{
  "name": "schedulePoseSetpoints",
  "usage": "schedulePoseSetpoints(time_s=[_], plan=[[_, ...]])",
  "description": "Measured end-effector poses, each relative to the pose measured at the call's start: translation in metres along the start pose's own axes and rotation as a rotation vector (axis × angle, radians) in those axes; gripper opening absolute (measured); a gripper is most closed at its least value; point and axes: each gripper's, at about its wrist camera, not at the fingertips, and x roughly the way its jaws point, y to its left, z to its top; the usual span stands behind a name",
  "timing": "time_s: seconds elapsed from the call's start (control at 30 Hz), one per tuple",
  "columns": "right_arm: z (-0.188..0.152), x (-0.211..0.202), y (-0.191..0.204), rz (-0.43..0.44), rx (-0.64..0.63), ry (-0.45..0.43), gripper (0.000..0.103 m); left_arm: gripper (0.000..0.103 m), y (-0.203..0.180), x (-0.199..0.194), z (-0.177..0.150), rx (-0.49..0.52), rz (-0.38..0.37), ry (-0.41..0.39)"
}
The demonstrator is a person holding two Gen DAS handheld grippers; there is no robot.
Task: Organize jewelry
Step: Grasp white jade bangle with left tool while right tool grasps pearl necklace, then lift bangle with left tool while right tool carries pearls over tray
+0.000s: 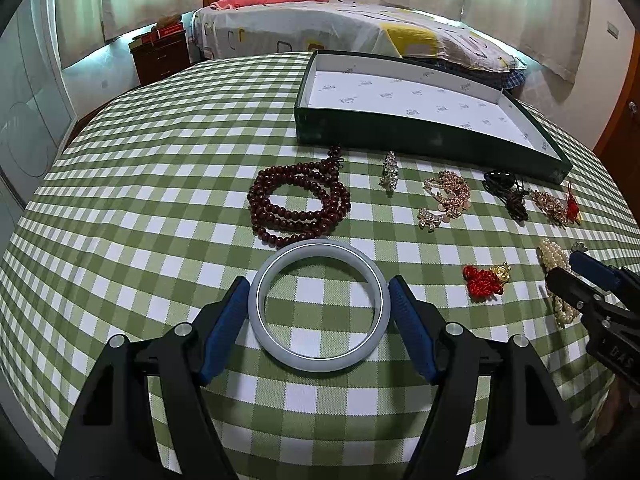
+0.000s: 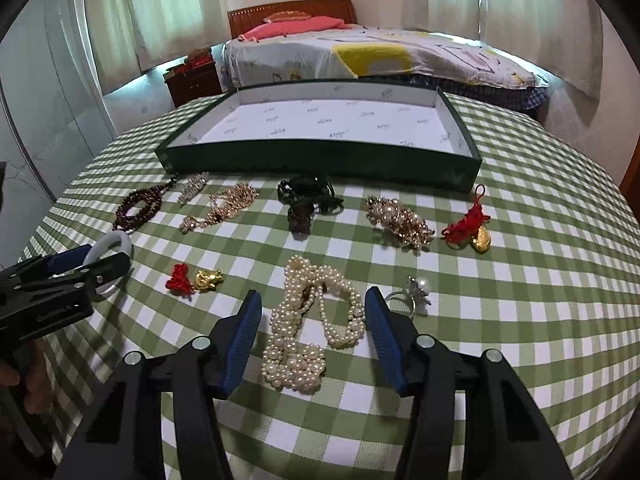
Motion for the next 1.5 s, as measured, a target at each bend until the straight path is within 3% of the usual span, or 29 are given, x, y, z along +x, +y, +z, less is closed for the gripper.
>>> schedulePoseSetpoints(time_s=[0.2,0.4,0.97,1.27,1.5], plan=[[-0.002,0.001,0.001,-0.031,-0.019,0.002,0.043,0.069,0.000,0.000,0.000,0.001,-0.001,-0.001],[-0.006,-0.001,-0.001,-0.022,-0.026,-0.008,0.017,0.069,-0.001,0.000,0.000,0.002,0.001,0.000],[0.012,-0.029,-0.011,0.030,0.030,-0.098,0.012,0.069,-0.017,-0.023,0.024,0.027,-0.030,-0.068],[0.060,-0.036,-0.037,0.023,0.075,-0.200,0.012,0.069,-0.041,-0.025,0.068,0.047,-0.070,-0.135],[0.108,-0.015,-0.056,-0.003,0.077,-0.261,0.012,0.069,-0.061,-0.006,0.116,0.077,-0.067,-0.205]])
